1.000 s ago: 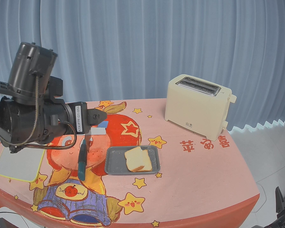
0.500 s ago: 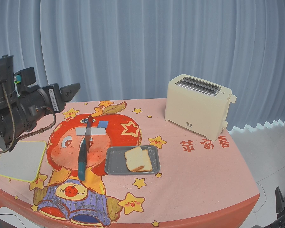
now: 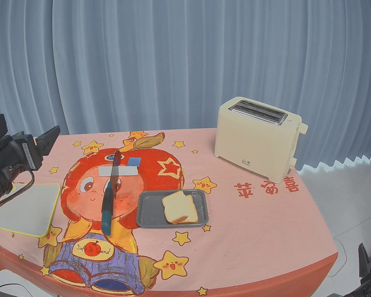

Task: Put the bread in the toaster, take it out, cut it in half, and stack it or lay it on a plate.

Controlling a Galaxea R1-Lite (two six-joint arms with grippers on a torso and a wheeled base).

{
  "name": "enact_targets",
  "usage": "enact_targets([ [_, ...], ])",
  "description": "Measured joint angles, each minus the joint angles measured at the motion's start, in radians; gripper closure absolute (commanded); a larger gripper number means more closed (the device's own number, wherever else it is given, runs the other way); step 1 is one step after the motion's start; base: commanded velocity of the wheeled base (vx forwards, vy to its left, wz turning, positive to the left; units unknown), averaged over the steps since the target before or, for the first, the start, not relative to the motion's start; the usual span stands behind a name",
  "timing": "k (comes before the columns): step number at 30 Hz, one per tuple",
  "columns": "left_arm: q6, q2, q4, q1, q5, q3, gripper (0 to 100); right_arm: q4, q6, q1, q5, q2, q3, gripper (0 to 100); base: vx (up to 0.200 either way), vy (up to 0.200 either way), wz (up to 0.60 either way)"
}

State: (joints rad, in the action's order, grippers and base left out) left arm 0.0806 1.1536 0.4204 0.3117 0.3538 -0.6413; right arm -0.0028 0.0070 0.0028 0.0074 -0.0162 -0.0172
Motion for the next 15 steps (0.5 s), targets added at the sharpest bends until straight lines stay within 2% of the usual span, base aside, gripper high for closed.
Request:
enact_targets([
  [7, -0.020, -0.130, 0.001, -0.003, 0.000, 0.066, 0, 0.000, 0.000, 0.000, 0.000, 0.000, 0.000, 0, 0.000, 0.000, 0.00],
  [15, -0.023, -0.238, 0.000, -0.005, 0.002, 0.135, 0, 0.000, 0.000, 0.000, 0.000, 0.000, 0.000, 0, 0.000, 0.000, 0.00],
])
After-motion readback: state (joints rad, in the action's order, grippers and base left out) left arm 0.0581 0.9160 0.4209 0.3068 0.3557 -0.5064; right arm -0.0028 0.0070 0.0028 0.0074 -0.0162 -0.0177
